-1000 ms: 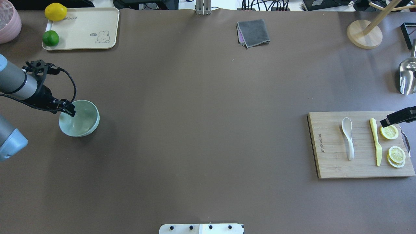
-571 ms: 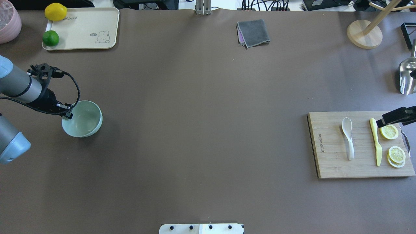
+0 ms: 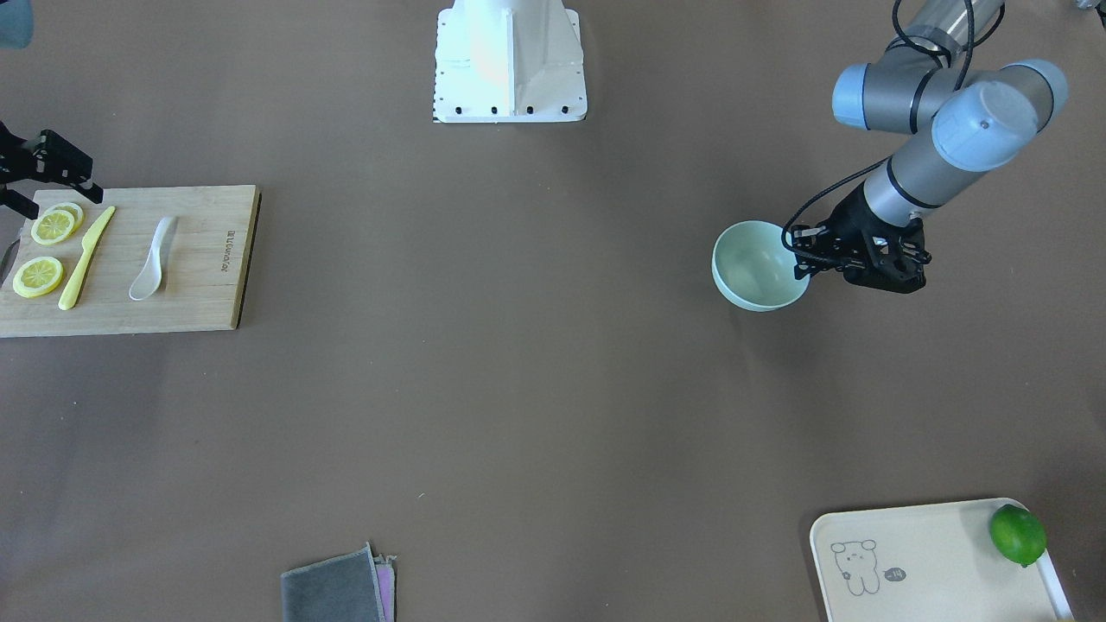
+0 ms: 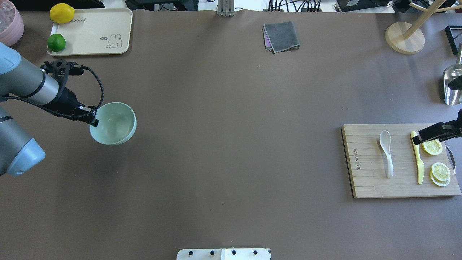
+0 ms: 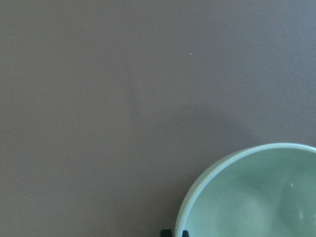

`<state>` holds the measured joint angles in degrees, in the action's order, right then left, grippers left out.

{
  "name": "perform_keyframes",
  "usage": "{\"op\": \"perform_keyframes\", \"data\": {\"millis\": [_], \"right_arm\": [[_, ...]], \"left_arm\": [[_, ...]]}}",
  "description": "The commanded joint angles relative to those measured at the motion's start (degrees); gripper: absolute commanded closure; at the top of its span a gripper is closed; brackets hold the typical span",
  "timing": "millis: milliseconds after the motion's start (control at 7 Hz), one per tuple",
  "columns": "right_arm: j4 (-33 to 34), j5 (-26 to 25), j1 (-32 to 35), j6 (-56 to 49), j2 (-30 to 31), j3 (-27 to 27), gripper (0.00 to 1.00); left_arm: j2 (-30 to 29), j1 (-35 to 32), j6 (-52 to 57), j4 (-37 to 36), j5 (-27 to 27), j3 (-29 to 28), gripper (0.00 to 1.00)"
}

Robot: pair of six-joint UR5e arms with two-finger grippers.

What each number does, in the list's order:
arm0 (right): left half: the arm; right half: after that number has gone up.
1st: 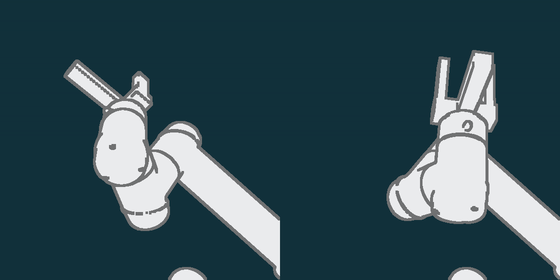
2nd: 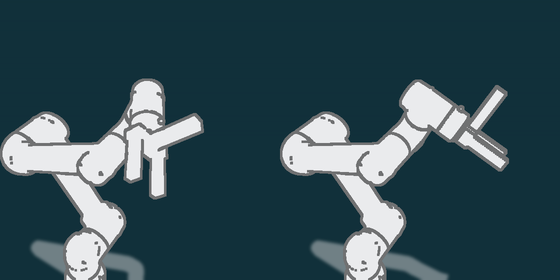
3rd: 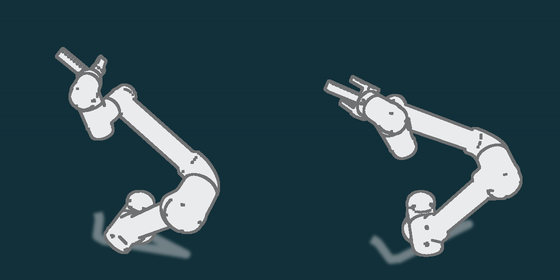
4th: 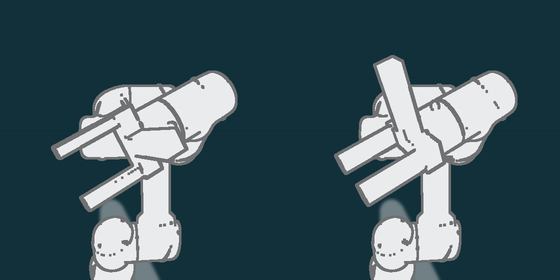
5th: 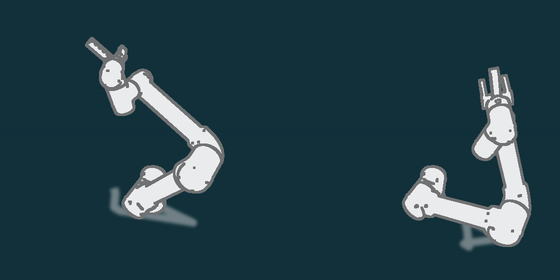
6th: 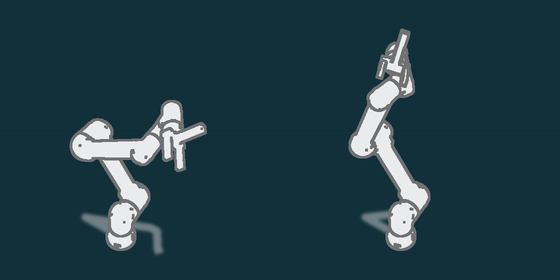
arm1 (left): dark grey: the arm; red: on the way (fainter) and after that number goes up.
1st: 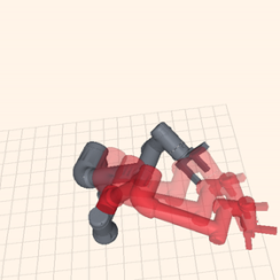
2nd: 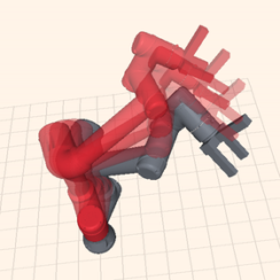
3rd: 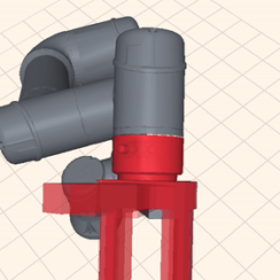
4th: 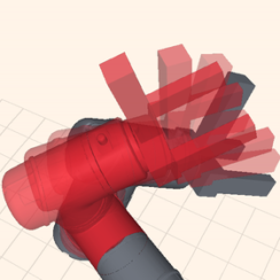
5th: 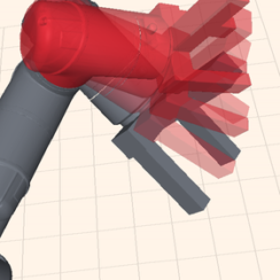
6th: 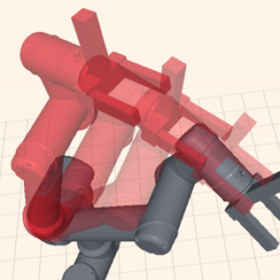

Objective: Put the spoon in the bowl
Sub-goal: 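Push the green bowl toward center with left gripper while right gripper lowers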

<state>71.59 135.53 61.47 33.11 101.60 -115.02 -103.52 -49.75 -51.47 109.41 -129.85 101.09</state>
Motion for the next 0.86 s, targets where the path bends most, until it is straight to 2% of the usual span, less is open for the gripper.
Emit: {"op": "perform_keyframes", "data": {"millis": [0, 143, 429, 714], "right_arm": [[-3.6, -6.1, -6.7, 9.4, 0.0, -0.9, 0.14], [-4.8, -8.8, -10.8, 14.4, -0.3, -0.7, 0.14], [-4.8, -10.1, -12.0, 15.8, -3.2, 3.0, 0.14], [-4.8, -10.2, -13.2, 18.8, -6.0, 6.0, 0.13]], "left_arm": [[-10.9, 10.6, -20.0, -1.7, 5.4, 0.5, 1.00], [-14.8, 16.1, -22.4, -1.7, 11.4, -0.6, 1.00], [-23.3, 18.6, -24.0, -6.5, 15.6, -6.6, 1.00], [-24.4, 21.0, -23.7, -6.9, 19.9, -8.6, 1.00]]}}
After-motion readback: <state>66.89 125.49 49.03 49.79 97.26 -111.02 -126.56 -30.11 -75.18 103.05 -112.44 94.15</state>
